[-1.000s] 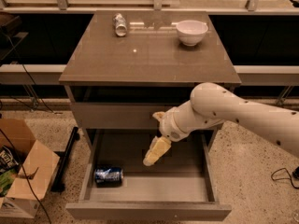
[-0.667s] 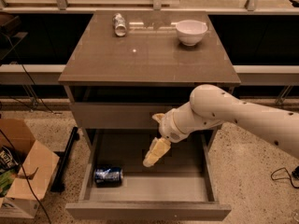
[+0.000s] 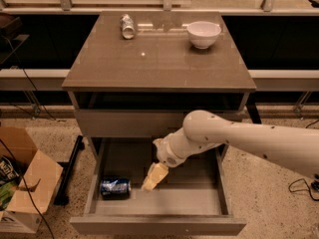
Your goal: Pick pepsi can from middle drawer and place on counter
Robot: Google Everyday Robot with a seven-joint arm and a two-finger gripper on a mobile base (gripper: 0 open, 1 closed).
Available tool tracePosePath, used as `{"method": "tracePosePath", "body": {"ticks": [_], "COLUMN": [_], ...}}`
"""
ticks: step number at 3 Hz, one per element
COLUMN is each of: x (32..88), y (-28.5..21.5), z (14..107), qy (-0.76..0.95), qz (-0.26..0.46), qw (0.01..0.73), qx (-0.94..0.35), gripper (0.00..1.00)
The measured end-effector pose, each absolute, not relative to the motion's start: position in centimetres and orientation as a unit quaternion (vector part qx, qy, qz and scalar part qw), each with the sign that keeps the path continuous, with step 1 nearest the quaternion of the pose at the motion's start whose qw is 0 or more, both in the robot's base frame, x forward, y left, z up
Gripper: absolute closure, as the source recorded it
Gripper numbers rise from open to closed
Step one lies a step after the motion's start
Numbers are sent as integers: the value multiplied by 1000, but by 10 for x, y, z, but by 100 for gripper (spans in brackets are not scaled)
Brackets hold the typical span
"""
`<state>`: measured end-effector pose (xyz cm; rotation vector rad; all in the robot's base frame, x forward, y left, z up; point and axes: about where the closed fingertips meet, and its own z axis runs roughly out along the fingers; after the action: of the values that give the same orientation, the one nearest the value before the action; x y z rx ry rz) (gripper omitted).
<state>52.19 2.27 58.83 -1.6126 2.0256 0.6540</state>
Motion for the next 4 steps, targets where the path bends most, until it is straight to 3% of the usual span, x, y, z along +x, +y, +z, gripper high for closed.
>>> {"method": "tracePosePath", "body": {"ticks": [2, 4], "x": [525, 523], "y": [83, 87], "z": [492, 482], "qy": [729, 730], "qz": [275, 288], "qw": [222, 225], "qx": [-587, -578], "gripper": [0, 0]}}
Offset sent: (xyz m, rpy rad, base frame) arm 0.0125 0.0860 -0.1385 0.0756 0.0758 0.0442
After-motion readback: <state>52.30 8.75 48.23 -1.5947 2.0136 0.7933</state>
